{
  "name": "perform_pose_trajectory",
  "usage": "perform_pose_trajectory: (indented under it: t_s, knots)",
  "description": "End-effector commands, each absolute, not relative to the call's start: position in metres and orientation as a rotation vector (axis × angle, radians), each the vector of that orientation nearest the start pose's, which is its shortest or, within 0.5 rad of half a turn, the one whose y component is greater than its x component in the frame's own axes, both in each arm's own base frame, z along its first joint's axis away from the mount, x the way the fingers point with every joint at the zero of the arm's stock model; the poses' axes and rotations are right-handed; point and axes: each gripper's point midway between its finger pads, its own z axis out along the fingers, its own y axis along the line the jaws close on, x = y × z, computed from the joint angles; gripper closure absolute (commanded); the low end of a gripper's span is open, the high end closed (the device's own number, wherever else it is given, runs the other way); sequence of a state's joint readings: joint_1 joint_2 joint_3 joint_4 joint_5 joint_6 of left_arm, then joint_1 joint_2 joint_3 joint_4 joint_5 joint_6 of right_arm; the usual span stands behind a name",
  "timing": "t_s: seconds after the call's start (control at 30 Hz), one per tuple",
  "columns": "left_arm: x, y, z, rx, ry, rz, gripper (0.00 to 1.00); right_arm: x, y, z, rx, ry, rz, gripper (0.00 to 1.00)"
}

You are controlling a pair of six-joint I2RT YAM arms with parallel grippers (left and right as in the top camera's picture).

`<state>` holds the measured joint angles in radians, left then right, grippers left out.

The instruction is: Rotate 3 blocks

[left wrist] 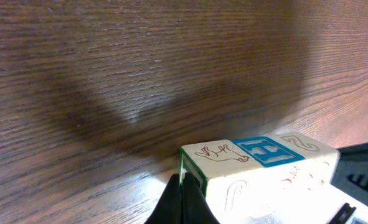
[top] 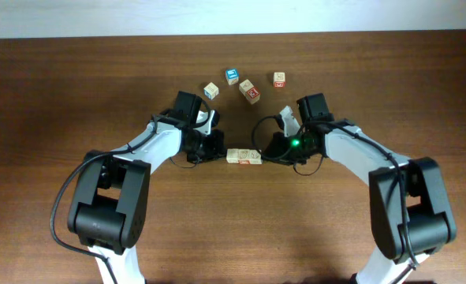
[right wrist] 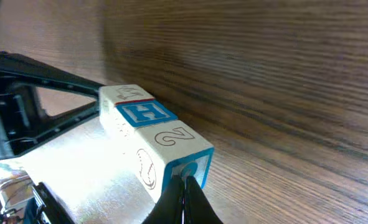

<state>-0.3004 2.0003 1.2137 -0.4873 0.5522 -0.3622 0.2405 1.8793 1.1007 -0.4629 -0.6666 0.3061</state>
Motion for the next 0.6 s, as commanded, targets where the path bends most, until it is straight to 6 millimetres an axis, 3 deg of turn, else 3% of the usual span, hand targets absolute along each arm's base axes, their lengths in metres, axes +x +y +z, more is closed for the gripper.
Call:
perform_pose_trajectory:
  t_s: [0.0,0.23,0.4,0.57]
  knots:
    - [0.361,-0.221,0.028,0.100,2.868,-1.003,1.00,0.345,0.209,0.054,-0.156,2.775,1.111,0.96]
    - [0.360,-0.221,0.028,0.098,2.872,-1.002,1.00,0.343,0.236,0.071,-0.259,2.747,1.136,0.96]
    - [0.360,-0.220,0.028,0.097,2.873,-0.996,1.00,0.342,0.242,0.074,-0.269,2.751,1.133,0.96]
    - [0.360,-0.216,0.025,0.085,2.890,-0.961,1.00,0.340,0.259,0.082,-0.328,2.755,1.063,0.96]
